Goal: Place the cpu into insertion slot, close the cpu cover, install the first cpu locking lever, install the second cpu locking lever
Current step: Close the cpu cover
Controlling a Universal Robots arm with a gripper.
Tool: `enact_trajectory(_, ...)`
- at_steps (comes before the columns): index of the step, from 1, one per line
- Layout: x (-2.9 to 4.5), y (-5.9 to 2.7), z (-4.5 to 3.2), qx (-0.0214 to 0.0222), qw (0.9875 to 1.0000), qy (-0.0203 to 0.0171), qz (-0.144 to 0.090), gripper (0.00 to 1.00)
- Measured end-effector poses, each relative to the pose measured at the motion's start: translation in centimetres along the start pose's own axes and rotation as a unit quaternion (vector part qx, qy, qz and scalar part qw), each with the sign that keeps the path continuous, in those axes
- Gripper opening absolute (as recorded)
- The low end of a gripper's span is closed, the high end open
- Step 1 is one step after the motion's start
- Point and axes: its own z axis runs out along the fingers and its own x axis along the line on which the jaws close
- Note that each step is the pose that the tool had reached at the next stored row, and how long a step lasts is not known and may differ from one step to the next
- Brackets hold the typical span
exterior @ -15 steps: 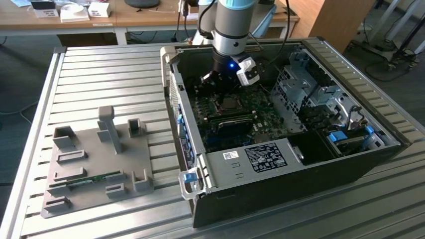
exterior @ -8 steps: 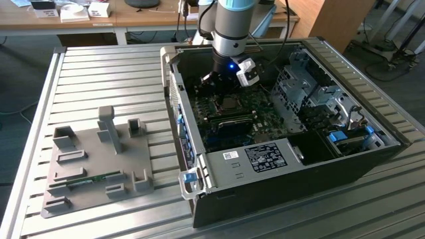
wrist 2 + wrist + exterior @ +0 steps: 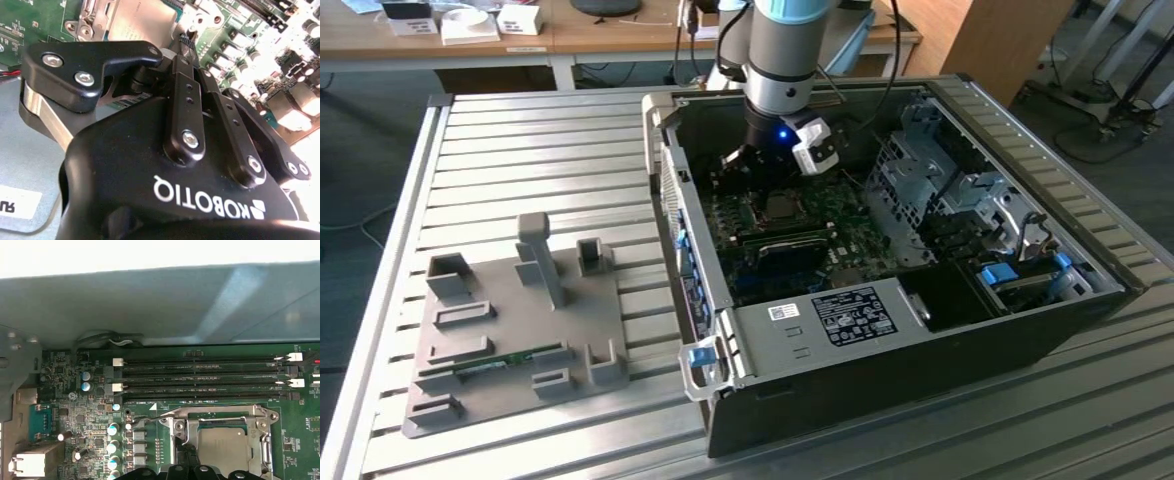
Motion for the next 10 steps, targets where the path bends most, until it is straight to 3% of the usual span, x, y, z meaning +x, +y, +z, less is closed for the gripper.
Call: enact_trajectory(10,0.07,-0.02,0.34,-0.0003,1.0000,-0.0002,0.000,0.11)
